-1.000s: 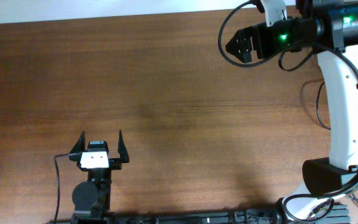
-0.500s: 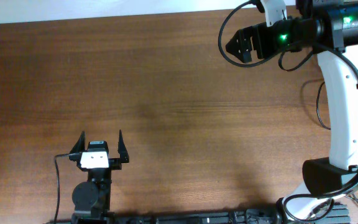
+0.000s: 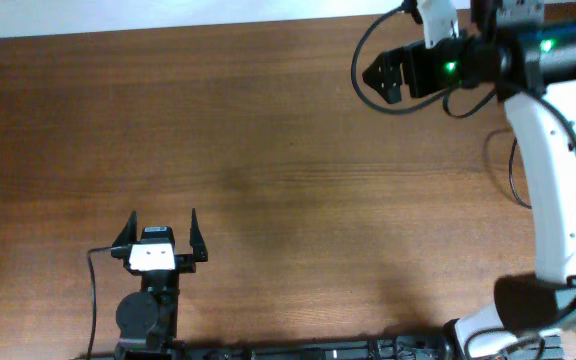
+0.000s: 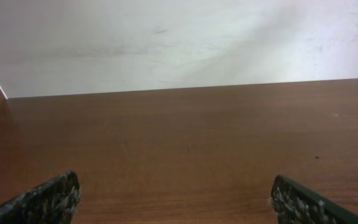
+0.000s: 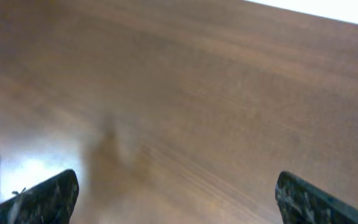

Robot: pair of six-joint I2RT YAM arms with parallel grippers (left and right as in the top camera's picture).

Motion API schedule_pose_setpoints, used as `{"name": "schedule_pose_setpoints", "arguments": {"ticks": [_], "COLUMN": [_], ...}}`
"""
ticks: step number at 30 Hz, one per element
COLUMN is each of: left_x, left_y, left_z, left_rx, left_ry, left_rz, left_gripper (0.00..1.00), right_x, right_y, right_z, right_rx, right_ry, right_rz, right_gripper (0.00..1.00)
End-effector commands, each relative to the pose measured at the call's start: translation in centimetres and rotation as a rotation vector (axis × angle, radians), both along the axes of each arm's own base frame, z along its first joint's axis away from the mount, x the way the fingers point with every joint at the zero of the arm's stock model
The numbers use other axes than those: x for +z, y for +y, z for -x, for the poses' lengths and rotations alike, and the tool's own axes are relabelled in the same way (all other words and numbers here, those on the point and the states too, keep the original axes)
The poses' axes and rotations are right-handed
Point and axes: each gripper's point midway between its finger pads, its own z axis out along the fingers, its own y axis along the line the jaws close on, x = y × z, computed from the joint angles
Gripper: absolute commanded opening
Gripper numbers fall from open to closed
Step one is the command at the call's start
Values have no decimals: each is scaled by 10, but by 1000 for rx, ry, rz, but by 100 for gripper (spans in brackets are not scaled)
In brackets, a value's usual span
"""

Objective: Untangle cables

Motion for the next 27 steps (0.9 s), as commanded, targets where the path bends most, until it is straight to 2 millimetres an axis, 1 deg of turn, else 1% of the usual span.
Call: {"name": "schedule_pose_setpoints", "arguments": {"ticks": [1, 6, 8, 10, 14, 18, 20, 23, 25, 27], "left_x": [-1, -1, -1, -1, -1, -1, -1, -1, -1, -1], "left_y": [0, 0, 0, 0, 0, 0, 0, 0, 0, 0], "left_z": [0, 0, 0, 0, 0, 0, 0, 0, 0, 0], "left_rx": [-6, -6, -5, -6, -5, -5, -6, -6, -5, -5], "left_ry": [3, 3, 3, 3, 3, 3, 3, 3, 3, 3], "left_rz": [-19, -19, -19, -19, -19, -19, -19, -19, -19, -19], "left_gripper": [99, 99, 99, 99, 99, 99, 99, 99, 99, 99], "right_x": [-19, -64, -75, -80, -76, -59, -47, -27, -22, -22], "right_y": [-4, -5, -5, -5, -2, 0, -1, -5, -9, -11], "right_z": [16, 33, 37, 42, 52, 66, 76, 98, 109, 121], "right_rx": [-4, -4, -13, -11, 10, 27, 28, 25, 7, 7], "right_ry": [-57, -152, -231, -289, -439, -618, -727, -920, -1010, -1084], "right_rz": [23, 10, -5, -14, -50, -80, -90, -104, -104, -101], "right_gripper": [99, 99, 99, 99, 99, 99, 99, 99, 99, 99]}}
